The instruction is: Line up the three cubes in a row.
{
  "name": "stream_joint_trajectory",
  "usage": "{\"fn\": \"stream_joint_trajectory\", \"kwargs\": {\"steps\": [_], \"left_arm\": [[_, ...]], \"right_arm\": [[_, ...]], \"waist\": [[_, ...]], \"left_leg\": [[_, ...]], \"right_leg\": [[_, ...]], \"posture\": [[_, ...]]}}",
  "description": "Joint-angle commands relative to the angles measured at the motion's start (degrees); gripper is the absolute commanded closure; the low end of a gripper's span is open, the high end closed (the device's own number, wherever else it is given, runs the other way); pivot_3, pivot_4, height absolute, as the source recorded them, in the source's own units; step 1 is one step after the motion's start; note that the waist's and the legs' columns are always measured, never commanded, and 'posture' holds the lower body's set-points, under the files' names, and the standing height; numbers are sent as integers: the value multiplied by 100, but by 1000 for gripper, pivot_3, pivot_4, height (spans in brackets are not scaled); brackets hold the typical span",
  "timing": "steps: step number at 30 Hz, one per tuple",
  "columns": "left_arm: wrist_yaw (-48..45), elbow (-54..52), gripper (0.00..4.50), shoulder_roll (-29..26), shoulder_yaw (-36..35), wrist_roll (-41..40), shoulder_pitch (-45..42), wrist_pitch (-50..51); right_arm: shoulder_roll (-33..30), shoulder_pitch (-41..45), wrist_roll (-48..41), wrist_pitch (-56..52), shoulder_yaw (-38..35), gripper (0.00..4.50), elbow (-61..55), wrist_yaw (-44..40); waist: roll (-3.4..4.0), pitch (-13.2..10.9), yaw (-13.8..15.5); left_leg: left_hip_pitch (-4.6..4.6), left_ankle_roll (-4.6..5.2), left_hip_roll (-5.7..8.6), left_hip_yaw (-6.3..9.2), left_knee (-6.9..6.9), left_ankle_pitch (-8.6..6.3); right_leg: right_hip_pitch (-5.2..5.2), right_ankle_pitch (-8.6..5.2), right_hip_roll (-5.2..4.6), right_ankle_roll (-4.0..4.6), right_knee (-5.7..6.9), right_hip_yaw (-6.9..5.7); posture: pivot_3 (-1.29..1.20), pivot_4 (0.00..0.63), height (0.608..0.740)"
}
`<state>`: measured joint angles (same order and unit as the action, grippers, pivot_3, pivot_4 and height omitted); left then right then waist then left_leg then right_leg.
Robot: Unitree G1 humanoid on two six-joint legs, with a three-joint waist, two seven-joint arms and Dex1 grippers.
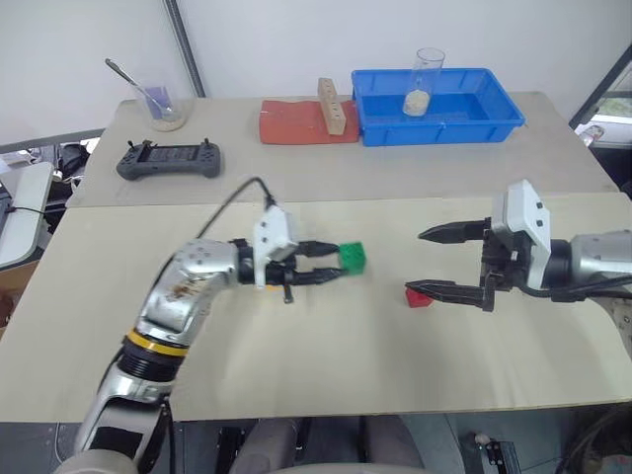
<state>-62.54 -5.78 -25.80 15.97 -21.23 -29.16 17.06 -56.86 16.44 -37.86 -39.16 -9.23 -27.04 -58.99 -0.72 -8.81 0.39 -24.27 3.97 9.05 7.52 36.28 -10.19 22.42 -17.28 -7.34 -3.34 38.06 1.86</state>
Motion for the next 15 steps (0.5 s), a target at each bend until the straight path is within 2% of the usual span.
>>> {"fn": "stream_joint_trajectory", "kwargs": {"steps": [1, 7, 15], "left_arm": [[41, 418, 3228, 228, 314, 475, -164, -429], [259, 1364, 3228, 751, 561, 1058, -313, -1074], [74, 1824, 3228, 1075, 756, 1334, -309, -1386]], "right_arm": [[-70, -162, -59, 85, -391, 0, -266, 51], [-73, -668, -100, 83, -704, 0, -447, 41], [-219, -1032, -25, 170, -899, 0, -510, -124]], "waist": [[-1, 0, 16], [-4, -2, 49], [-4, -2, 43]], "left_leg": [[0, 0, 1, 0, 1, 0], [1, 1, 3, 0, 3, 0], [0, 4, 3, 0, 8, -2]], "right_leg": [[-1, 0, 1, 0, 0, 0], [-6, 0, -1, -1, -4, -2], [-8, 0, -3, -2, -2, -3]], "posture": [[0, 150, 740], [0, 150, 740], [0, 150, 740]]}}
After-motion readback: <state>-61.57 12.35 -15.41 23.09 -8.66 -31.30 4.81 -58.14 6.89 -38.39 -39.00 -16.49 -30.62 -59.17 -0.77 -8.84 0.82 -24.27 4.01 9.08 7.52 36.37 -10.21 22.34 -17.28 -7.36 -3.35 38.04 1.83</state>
